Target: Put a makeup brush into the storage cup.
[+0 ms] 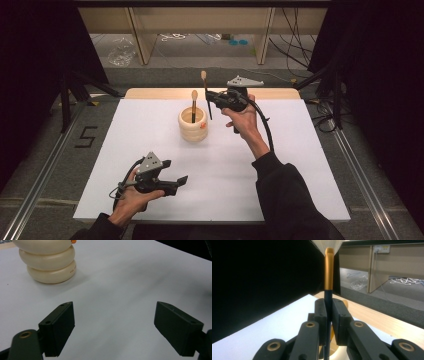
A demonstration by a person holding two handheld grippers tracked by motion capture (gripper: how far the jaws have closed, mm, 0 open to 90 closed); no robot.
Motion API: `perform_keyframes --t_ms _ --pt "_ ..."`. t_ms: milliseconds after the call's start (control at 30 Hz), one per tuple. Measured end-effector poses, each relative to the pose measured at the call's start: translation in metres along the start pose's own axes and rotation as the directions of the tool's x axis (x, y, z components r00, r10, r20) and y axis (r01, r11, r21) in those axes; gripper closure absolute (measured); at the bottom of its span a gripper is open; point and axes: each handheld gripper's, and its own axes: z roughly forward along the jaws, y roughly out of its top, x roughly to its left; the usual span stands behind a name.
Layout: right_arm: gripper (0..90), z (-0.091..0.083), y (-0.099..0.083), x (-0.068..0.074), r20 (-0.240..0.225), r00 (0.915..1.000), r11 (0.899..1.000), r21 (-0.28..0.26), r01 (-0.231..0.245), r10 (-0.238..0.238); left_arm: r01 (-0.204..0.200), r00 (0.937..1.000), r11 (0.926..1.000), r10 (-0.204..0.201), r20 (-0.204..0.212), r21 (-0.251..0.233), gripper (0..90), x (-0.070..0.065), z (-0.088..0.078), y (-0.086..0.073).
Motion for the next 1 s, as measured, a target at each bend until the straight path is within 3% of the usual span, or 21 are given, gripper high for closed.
perform_keyframes --t_ms 100,133,167,200,567,733,1000 --pt "83.3 0.005 0.005 0.001 0.009 0.9999 1.000 -0.003 0.006 -0.006 -0.012 0.9999 0.9999 0.012 0.007 0.002 16.6 0.001 0.001 0.000" --pt "83.3 0.007 0.006 0.001 0.010 0.9999 1.000 -0.010 0.011 -0.011 0.008 1.0000 1.0000 -0.008 0.001 0.002 16.6 -0.001 0.000 0.000" --pt "83.3 0.008 0.005 0.002 0.010 0.9999 1.000 -0.002 -0.006 0.006 -0.002 1.0000 1.0000 0.002 0.003 -0.003 16.6 0.000 0.000 0.000" --pt "83.3 0.010 0.004 0.001 0.012 0.9999 1.000 -0.003 0.000 0.000 0.101 0.9949 0.9949 -0.101 0.002 -0.002 16.5 -0.007 0.001 -0.002" --pt "83.2 0.024 -0.002 -0.004 0.020 0.9993 0.999 -0.024 -0.031 0.032 0.103 0.9947 0.9947 -0.103 0.000 -0.002 16.6 -0.007 0.000 -0.002" --pt "83.2 0.033 0.006 0.003 0.001 1.0000 0.999 -0.036 0.004 -0.004 0.100 0.9949 0.9949 -0.100 0.011 -0.002 16.6 -0.006 0.000 -0.002" --pt "83.3 0.046 -0.002 0.008 -0.009 0.9999 1.000 -0.022 -0.008 0.008 0.102 0.9948 0.9948 -0.102 0.002 -0.001 16.6 -0.007 0.000 -0.002"
